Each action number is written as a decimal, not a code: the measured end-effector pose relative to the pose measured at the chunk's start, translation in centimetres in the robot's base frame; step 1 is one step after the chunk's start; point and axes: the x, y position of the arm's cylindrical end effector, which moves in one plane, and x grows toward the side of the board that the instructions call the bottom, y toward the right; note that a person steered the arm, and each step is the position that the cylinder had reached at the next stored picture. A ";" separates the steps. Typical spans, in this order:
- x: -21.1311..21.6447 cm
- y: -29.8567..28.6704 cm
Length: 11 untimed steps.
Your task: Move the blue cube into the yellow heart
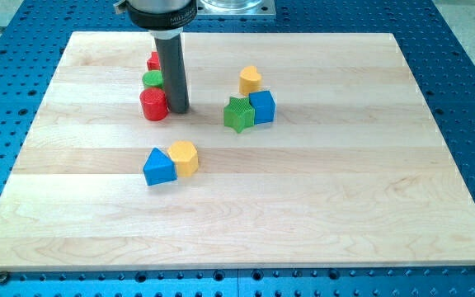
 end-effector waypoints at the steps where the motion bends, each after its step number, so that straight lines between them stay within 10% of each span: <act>1: 0.0 -0.2; 6: 7.9 6.6; 11: 2.3 13.8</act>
